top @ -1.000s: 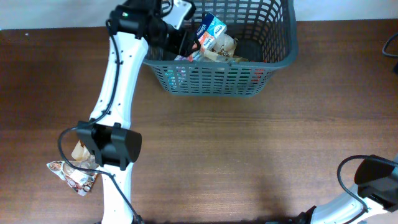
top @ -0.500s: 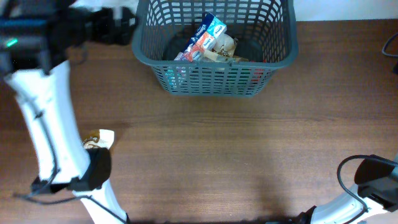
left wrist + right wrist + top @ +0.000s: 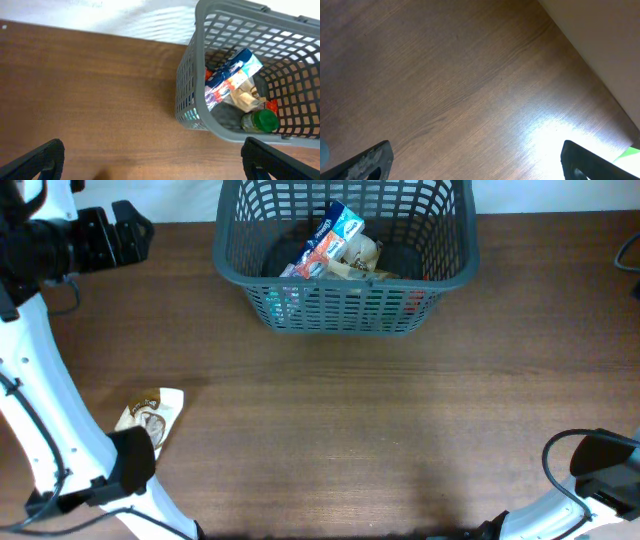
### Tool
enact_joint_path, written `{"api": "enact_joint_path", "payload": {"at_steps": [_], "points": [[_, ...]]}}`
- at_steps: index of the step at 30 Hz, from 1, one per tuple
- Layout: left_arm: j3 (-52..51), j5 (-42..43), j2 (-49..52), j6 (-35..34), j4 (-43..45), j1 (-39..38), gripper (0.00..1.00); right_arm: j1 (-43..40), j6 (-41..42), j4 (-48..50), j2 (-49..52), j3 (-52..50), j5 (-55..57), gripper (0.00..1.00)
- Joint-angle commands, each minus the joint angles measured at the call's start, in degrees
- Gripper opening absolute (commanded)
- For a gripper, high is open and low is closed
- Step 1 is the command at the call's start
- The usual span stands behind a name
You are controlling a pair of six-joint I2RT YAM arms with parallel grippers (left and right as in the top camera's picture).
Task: Pack container
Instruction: 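Release the tissue pack into the basket and move the left gripper to the snack bag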
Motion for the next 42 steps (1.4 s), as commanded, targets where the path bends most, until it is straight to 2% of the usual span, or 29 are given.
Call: {"api": "enact_joint_path", "payload": {"at_steps": [1, 3, 11, 20, 22, 26, 30, 33, 37, 41, 42], "points": [[-8.8, -7.4, -7.6, -0.1, -0.1, 0.2, 0.99, 0.0, 0.7, 0.0, 0.3, -0.3, -0.4, 0.99], [-17.5, -11.5, -12.1, -0.1, -0.1, 0.2, 1.0, 0.0, 0.7, 0.0, 0.3, -0.3, -0.3, 0.99], [-53.3, -12.7, -32.3, -0.2, 1.9, 1.6, 0.99, 0.0, 0.7, 0.0, 0.3, -0.3, -0.4, 0.99], [-82.7, -12.5, -51.9, 1.6, 14.8, 14.2, 0.99, 0.0, 0.7, 0.0, 0.3, -0.3, -0.3, 0.99], [-86.6, -14.6, -52.9, 1.2, 19.0, 16.3, 0.99, 0.0, 0.7, 0.0, 0.3, -0.3, -0.4, 0.99], [-90.3, -24.6, -51.3, -4.3, 24.5, 18.7, 0.99, 0.0, 0.7, 0.0, 0.3, -0.3, -0.3, 0.99], [-90.8, -29.6, -47.6, -4.2, 26.1, 19.1, 0.99, 0.0, 0.7, 0.0, 0.3, -0.3, -0.3, 0.99], [-90.8, -29.1, -45.2, -4.2, 25.6, 19.1, 0.99, 0.0, 0.6, 0.0, 0.3, -0.3, -0.3, 0.99], [-90.8, -23.1, -42.9, -3.4, 24.3, 19.0, 0.99, 0.0, 0.7, 0.0, 0.3, -0.3, -0.4, 0.99], [-90.8, -18.3, -40.8, 7.8, 25.9, 19.0, 0.99, 0.0, 0.7, 0.0, 0.3, -0.3, -0.3, 0.99], [-90.8, -18.3, -40.2, 8.9, 26.5, 19.0, 0.99, 0.0, 0.7, 0.0, 0.3, -0.3, -0.4, 0.99]]}}
